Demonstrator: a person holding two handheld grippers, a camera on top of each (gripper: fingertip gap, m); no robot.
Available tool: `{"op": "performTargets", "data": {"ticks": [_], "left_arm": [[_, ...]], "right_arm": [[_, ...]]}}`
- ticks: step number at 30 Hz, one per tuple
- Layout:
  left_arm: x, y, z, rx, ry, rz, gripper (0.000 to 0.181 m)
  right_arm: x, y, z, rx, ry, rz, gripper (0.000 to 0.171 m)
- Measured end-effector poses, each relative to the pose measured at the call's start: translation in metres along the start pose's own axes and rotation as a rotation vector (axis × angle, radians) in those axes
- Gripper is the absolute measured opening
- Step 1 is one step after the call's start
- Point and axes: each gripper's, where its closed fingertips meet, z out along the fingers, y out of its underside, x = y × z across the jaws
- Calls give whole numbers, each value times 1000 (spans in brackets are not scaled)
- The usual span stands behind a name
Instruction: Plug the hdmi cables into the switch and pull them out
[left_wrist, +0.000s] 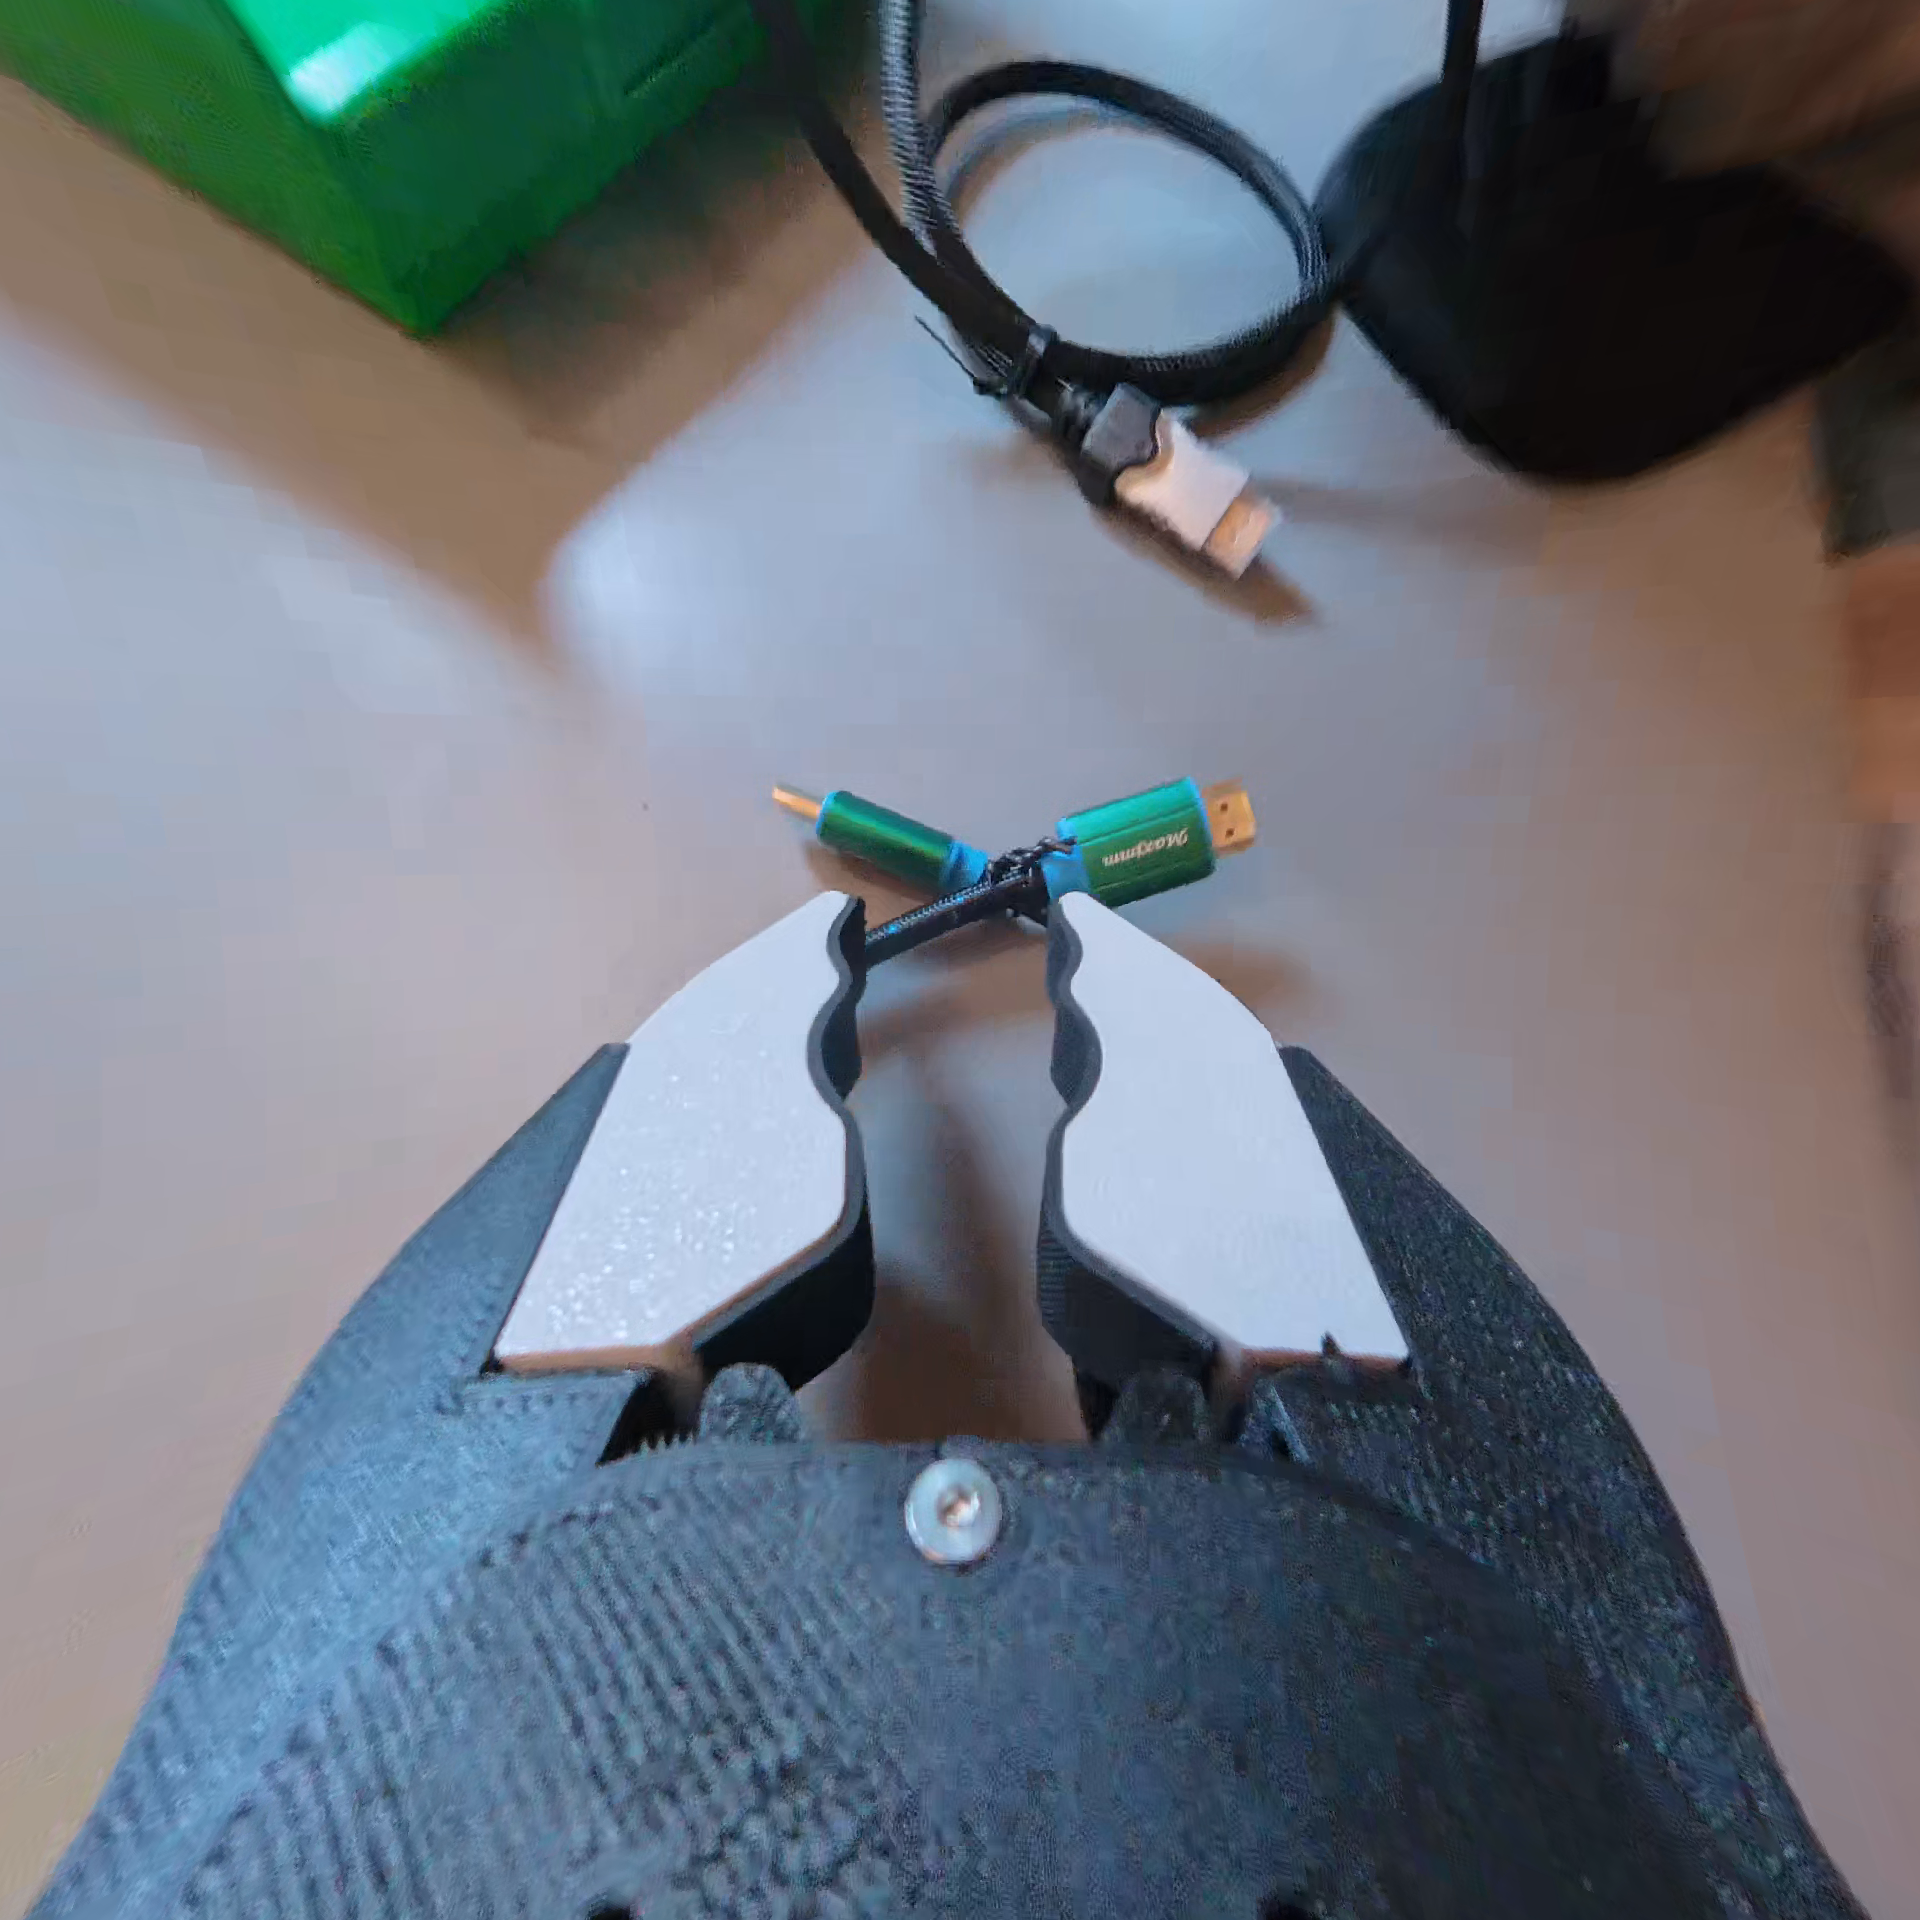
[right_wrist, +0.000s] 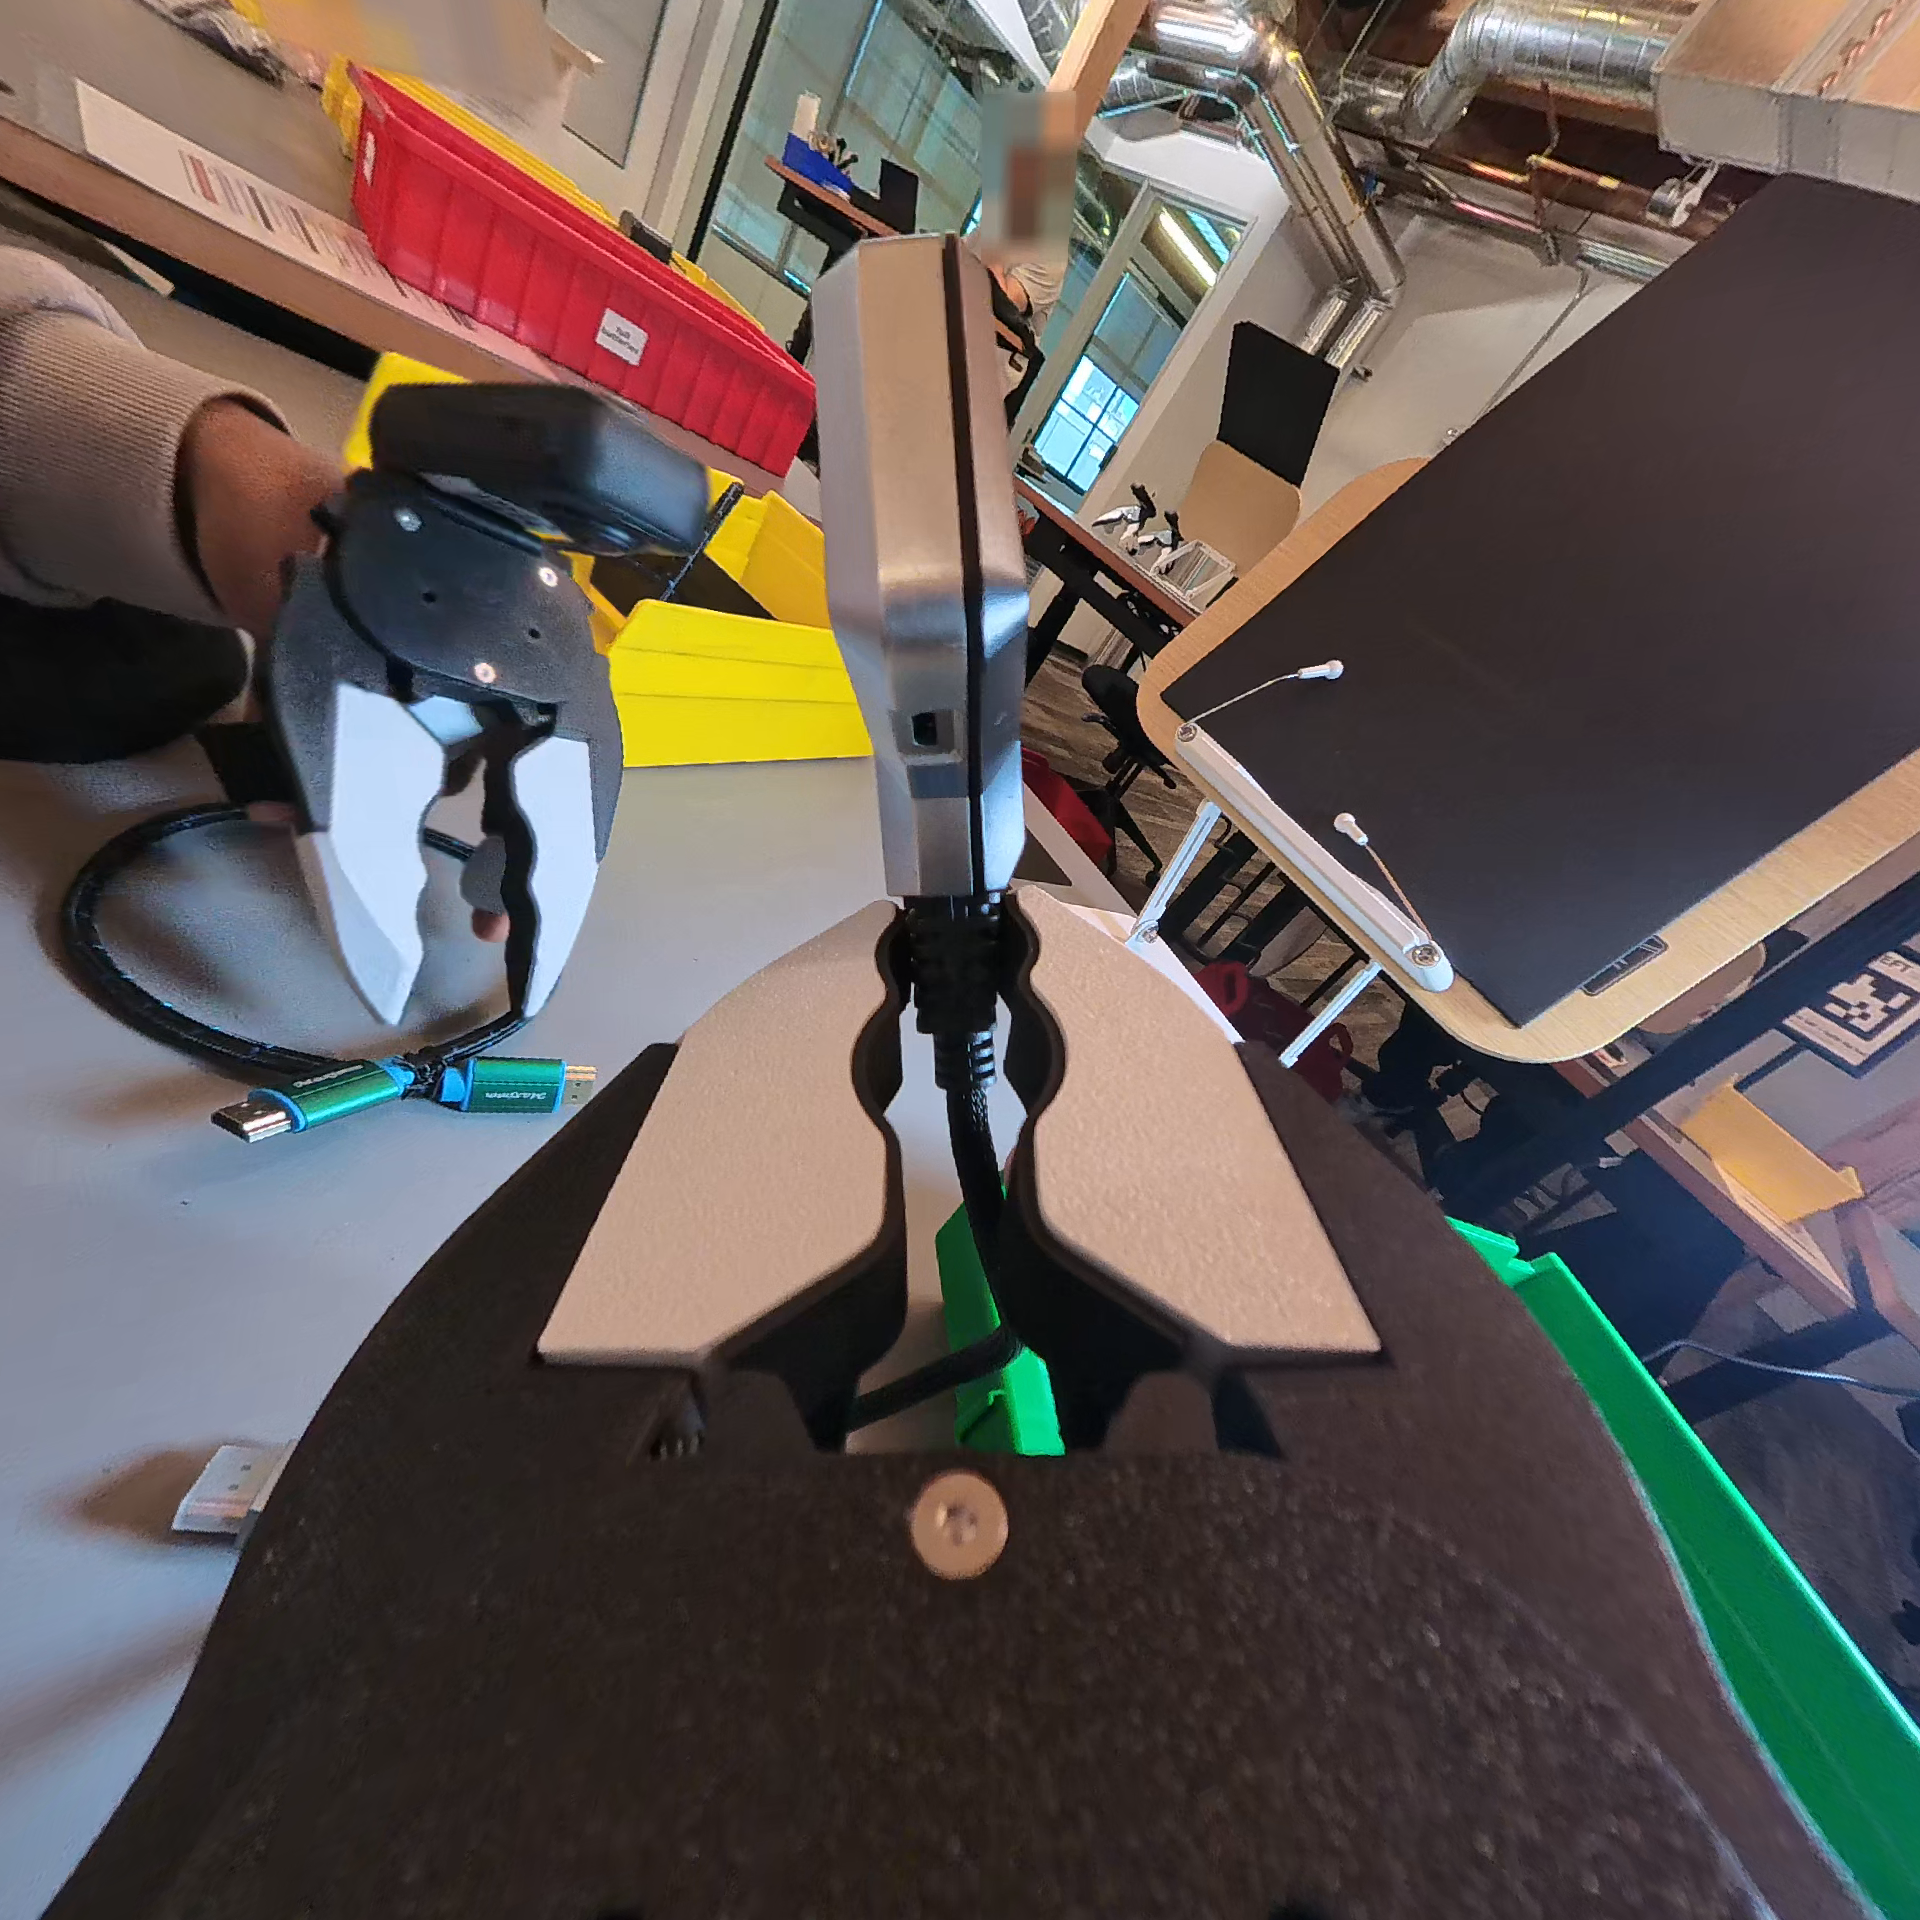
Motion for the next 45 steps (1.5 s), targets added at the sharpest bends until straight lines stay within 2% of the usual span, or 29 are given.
{"op": "performTargets", "data": {"ticks": [2, 10, 15, 17, 21, 24, 27, 33, 39, 45], "left_arm": [[1, 1, -2, 5, 26, -119, 34], [28, 3, 7, -44, -70, -186, 43], [26, 3, 9, 0, -151, -337, 74], [15, 2, 11, 27, -191, -424, 79], [0, 0, 16, 15, -274, -473, 74], [-4, 1, 23, -50, -323, -420, 53], [-9, 0, 28, -99, -330, -378, 43], [-7, -3, 27, -221, -318, -137, 41], [-15, 13, -3, -446, -383, 269, 41], [-19, 37, -32, -583, -313, 539, 41]], "right_arm": [[1, 0, -1, 2, 4, 2, 15], [4, 1, -1, -2, 17, 8, 15], [6, 1, 0, 7, 22, 34, 15], [7, 2, 0, 3, 27, 38, 15], [11, -2, -3, 20, 41, 50, 15], [13, -4, -5, 28, 47, 56, 15], [15, -5, -7, 26, 49, 57, 15], [15, -2, -10, 15, 53, 43, 15], [18, 0, -11, 8, 62, 51, 15], [17, 2, -9, 0, 60, 52, 15]]}}
